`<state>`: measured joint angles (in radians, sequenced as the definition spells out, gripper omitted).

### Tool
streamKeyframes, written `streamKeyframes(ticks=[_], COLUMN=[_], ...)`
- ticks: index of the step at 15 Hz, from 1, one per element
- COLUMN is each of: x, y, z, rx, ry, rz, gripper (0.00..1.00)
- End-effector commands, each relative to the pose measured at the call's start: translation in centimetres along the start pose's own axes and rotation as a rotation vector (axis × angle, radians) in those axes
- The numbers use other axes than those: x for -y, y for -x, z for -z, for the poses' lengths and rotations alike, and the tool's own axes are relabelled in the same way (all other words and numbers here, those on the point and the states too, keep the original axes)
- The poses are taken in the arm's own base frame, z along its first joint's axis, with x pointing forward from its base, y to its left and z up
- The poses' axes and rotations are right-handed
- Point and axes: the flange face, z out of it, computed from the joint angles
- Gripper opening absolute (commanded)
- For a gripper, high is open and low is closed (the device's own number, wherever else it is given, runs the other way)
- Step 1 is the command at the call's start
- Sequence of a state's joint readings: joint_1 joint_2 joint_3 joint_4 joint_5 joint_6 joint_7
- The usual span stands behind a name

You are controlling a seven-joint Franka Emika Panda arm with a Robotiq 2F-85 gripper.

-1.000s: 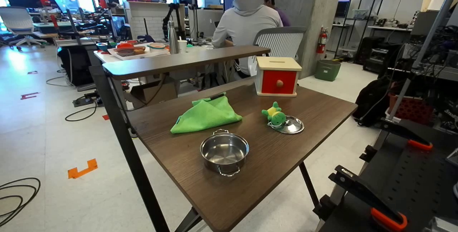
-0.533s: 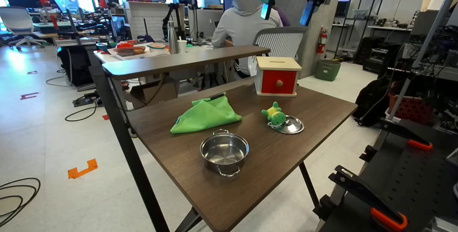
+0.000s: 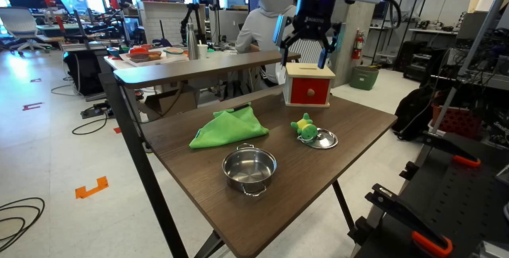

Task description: Open the drawer

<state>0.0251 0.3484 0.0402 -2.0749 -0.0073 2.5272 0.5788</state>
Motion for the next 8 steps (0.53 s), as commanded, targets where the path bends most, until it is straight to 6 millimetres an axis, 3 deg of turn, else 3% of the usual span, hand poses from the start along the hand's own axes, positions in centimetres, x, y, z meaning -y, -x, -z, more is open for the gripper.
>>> streamKeyframes(ticks=[1, 8], x=[0.5, -2.4], y=[-1.8, -4.6], z=[-2.5, -6.4], rx=[0.037, 0.062], ry=[0.017, 0.047], rz=[-0.043, -0.127], gripper=[1.0, 1.0])
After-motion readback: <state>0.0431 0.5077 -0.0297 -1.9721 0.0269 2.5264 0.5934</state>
